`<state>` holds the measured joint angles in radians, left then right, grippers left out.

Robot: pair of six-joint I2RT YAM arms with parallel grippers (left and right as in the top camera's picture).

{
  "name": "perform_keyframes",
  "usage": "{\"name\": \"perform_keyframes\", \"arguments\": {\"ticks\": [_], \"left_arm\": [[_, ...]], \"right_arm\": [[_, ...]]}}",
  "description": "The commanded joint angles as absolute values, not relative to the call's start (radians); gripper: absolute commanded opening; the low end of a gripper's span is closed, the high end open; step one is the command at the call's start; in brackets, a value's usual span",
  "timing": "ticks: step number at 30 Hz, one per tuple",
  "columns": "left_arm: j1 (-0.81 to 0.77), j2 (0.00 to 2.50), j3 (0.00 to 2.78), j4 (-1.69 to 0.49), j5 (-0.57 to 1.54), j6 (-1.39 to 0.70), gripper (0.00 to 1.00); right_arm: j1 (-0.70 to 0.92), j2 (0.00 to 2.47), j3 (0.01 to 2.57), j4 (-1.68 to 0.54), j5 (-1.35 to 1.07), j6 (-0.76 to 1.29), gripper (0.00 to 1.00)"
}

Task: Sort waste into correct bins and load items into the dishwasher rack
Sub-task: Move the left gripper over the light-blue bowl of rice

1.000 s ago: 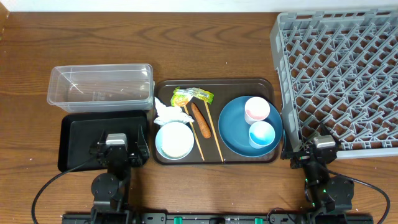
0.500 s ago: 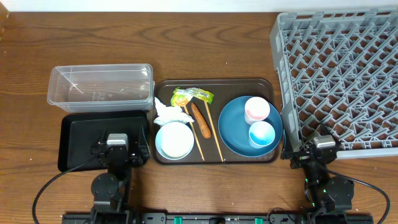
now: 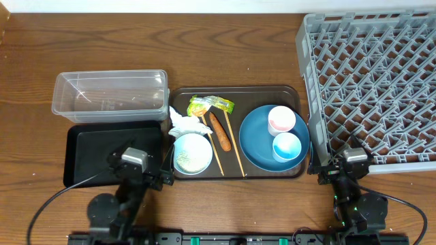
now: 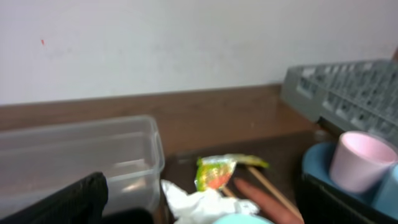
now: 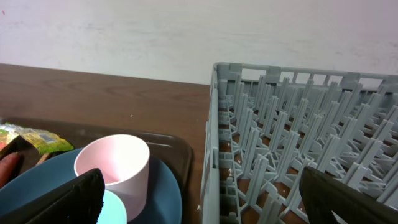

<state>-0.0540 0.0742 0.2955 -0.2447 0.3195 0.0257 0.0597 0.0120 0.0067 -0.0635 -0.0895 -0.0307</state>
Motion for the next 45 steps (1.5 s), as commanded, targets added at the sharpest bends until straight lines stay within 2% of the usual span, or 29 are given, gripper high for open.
{"name": "perform_keyframes", "arguments": {"ticks": [1,7,14,17,24,26,30,34,45], "left_arm": [[-0.051,0.155,0.471,-0.345,0.359,0.01,0.98],[-0.051,0.428,0.827,-0.615,0.36,0.009,0.98],[-0.052,0.804,1.288,-1.11,0.36,-0.032,0.98],[-0.052,0.891,1.36,-1.179,0.36,-0.12,0.98],[-0.052,0.982,1.363,-1.239,0.355,-0.14,0.99],[-0.052,1.0,1.35,-1.262,0.355,-0.147,0.82],[-0.052,1.031,1.304,-1.32,0.314,-0.236,0.73],[-0.052,1.044,1.217,-1.327,0.207,-0.315,0.73],[-0.052,1.044,1.005,-1.233,0.211,-0.381,0.72]], "right_arm": [[0.071,0.009,0.006,-0.068,-0.083,-0.039,0.99],[0.071,0.01,0.006,-0.068,-0.083,-0.039,0.99],[0.071,0.009,0.006,-0.068,-0.083,-0.039,0.99],[0.071,0.009,0.006,-0.068,-0.083,-0.039,0.99],[0.071,0.009,0.006,-0.068,-0.083,-0.039,0.99],[0.071,0.01,0.006,-0.068,-0.083,-0.039,0.99],[0.071,0.009,0.006,-0.068,-0.083,-0.039,0.99],[0.071,0.009,0.006,-0.068,-0.083,-0.039,0.99],[0.071,0.009,0.006,-0.068,-0.083,-0.039,0.99]]}}
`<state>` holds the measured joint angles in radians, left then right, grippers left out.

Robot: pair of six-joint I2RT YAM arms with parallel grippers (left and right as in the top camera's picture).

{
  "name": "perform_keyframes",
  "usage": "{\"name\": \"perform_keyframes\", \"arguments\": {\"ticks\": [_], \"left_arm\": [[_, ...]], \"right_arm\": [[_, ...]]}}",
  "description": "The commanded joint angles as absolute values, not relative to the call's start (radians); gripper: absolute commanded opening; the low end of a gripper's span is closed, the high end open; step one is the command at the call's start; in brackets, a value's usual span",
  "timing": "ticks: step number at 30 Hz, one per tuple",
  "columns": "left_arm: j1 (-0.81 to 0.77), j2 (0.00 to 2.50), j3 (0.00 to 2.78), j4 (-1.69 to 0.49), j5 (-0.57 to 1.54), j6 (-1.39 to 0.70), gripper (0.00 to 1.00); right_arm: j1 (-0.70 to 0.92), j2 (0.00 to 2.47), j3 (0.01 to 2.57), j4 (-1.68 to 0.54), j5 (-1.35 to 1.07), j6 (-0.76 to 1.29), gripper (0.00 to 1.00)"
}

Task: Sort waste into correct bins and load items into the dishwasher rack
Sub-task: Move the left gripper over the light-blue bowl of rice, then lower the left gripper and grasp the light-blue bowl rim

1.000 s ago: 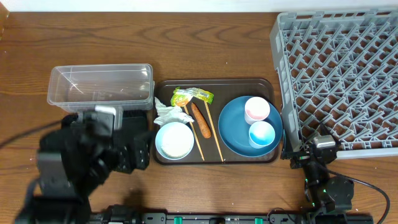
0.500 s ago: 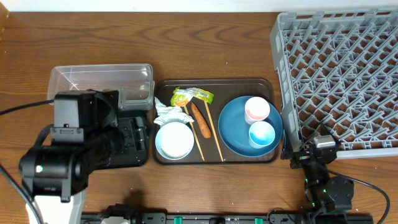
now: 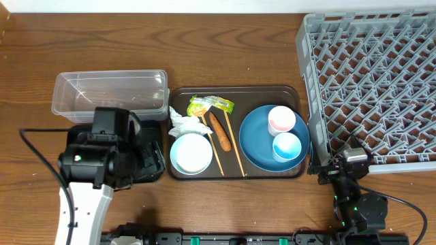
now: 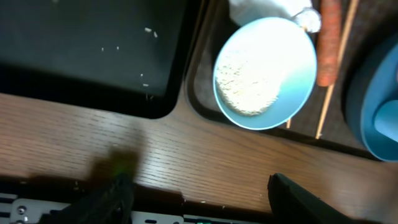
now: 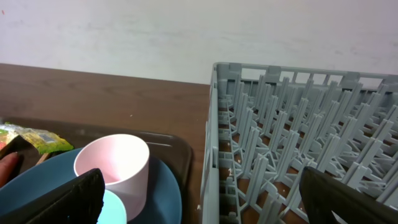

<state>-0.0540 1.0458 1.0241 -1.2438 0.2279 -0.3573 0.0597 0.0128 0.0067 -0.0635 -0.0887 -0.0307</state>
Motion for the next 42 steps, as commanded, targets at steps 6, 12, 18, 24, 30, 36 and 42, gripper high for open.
{"name": "perform_keyframes", "arguments": {"ticks": [6,12,18,24,30,36,42], "left_arm": [[-0.064,1.044,0.996,-1.192,0.253,-0.381,0.67],[-0.173,1.044,0.996,-1.133,0.204,-0.457,0.66],[-0.37,1.06,0.996,-1.108,0.035,-0.598,0.66],[-0.502,1.107,0.97,-1.082,-0.112,-0.696,0.67],[-0.528,1.182,0.934,-1.024,-0.151,-0.713,0.67],[-0.528,1.253,0.933,-0.952,-0.15,-0.717,0.67],[-0.528,1.336,0.933,-0.948,-0.15,-0.719,0.67]], "right_arm": [[0.071,0.009,0.006,-0.068,-0.083,-0.039,0.99],[0.071,0.01,0.006,-0.068,-0.083,-0.039,0.99],[0.071,0.01,0.006,-0.068,-0.083,-0.039,0.99],[0.071,0.01,0.006,-0.068,-0.083,-0.039,0.99],[0.071,0.01,0.006,-0.068,-0.083,-0.039,0.99],[0.071,0.01,0.006,-0.068,-0.083,-0.039,0.99],[0.071,0.009,0.006,-0.068,-0.083,-0.039,0.99]]}}
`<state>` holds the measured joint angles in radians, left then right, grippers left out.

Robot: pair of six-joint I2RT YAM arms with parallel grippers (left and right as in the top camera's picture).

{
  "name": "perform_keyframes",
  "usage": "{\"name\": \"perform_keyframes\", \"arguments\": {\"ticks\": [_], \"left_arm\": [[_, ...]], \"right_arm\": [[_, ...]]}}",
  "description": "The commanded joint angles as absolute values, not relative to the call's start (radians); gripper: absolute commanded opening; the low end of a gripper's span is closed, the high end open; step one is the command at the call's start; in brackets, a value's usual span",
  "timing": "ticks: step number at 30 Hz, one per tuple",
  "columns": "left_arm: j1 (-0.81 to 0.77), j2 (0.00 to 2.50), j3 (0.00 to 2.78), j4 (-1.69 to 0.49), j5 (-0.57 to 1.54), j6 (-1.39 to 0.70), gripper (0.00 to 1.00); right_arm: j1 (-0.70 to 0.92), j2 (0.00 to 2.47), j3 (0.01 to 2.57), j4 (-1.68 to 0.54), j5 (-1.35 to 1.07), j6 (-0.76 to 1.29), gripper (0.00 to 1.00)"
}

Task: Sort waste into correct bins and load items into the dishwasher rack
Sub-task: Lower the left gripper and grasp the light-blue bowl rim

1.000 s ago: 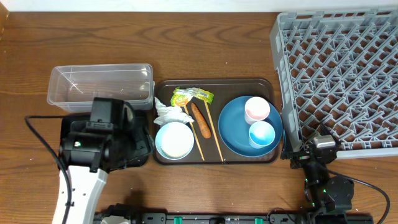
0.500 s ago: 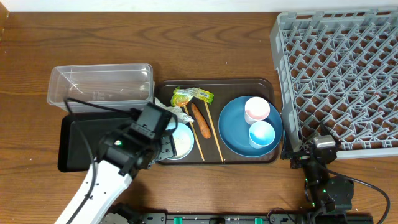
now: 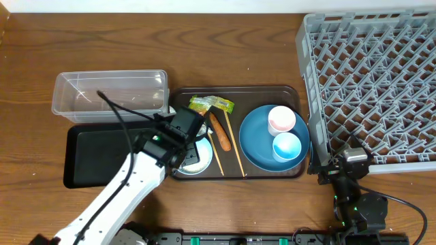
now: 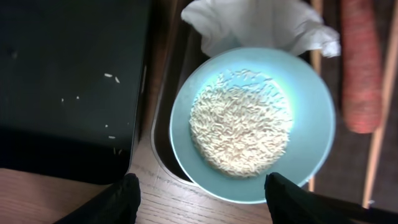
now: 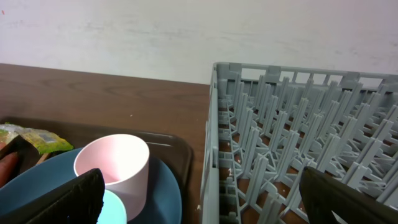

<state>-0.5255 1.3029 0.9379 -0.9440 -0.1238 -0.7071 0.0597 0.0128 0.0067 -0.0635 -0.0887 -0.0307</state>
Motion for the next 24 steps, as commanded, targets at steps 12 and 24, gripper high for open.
{"name": "perform_keyframes", "arguments": {"ticks": [12,24], "left_arm": [[-0.528,1.378,0.933,-0.928,-0.141,-0.715,0.67],[-0.527,1.377,0.952,-0.94,-0.14,-0.625,0.67]], "right_arm": [[0.071,0.009,0.006,-0.068,-0.083,-0.039,0.99],[0.071,0.01,0.006,-0.068,-0.083,-0.039,0.99]]}}
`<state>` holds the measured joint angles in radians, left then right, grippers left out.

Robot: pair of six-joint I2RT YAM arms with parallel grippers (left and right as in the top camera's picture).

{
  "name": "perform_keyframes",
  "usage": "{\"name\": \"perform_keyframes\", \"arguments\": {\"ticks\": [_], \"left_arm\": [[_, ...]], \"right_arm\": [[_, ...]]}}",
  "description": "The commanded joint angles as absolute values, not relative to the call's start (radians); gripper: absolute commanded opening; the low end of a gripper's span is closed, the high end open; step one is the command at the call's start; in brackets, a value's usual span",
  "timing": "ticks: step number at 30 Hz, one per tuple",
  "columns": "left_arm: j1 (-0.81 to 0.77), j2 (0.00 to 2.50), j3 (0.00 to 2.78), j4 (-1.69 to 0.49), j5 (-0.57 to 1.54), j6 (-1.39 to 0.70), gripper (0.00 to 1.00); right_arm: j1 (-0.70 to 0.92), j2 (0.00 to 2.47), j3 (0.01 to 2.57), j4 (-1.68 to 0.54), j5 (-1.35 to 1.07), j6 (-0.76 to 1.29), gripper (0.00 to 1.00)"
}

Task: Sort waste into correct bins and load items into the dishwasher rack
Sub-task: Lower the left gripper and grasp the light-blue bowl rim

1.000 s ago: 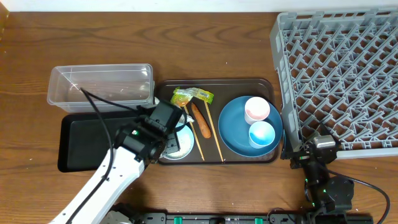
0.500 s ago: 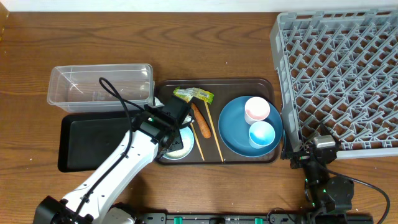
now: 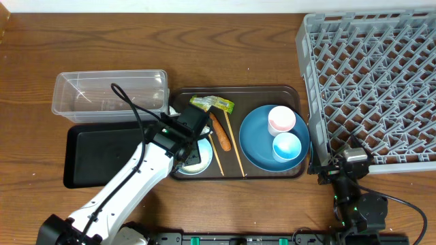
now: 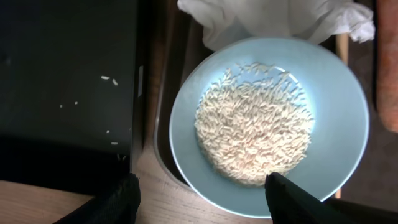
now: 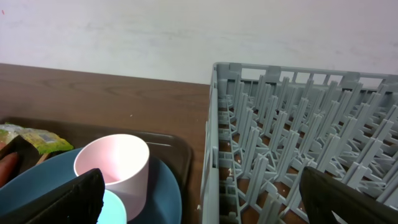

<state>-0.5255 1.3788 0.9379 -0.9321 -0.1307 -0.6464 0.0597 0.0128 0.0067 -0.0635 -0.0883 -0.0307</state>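
A light-blue bowl (image 4: 339,93) of rice (image 4: 255,127) sits at the front left of the brown tray (image 3: 238,88). My left gripper (image 4: 202,202) hangs open just above it, one finger off each side of the near rim; from overhead the arm covers most of the bowl (image 3: 197,160). On the tray also lie a crumpled napkin (image 4: 273,15), a sausage (image 3: 219,131), chopsticks (image 3: 236,146), a green wrapper (image 3: 211,103), and a blue plate (image 3: 259,146) bearing a pink cup (image 3: 281,120) and a blue cup (image 3: 286,146). My right gripper (image 5: 205,208) rests open by the grey dish rack (image 3: 371,82).
A clear plastic bin (image 3: 109,95) stands behind a black bin (image 3: 95,156), both left of the tray; a few rice grains lie in the black bin (image 4: 62,74). The rack fills the right side of the table.
My left gripper has come a little closer to the rice bowl, which fills more of the wrist view. The right arm and everything on the tray are unchanged.
My left arm first rested low at the table's front, looking across the tray. Then it was raised over the black bin's right edge. Then it was over the rice bowl, and now it hangs nearer to it. The right arm has stayed parked.
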Motion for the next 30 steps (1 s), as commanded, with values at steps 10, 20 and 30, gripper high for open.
{"name": "perform_keyframes", "arguments": {"ticks": [10,20,30], "left_arm": [[-0.527,1.377,0.952,-0.937,-0.113,-0.625,0.67],[-0.527,1.377,0.952,-0.932,-0.113,-0.625,0.67],[-0.531,1.377,0.946,-0.896,0.001,-0.616,0.67]], "right_arm": [[0.071,0.009,0.006,-0.068,-0.083,-0.039,0.99],[0.071,0.009,0.006,-0.068,-0.083,-0.039,0.99],[0.071,0.009,0.006,-0.068,-0.083,-0.039,0.99]]}}
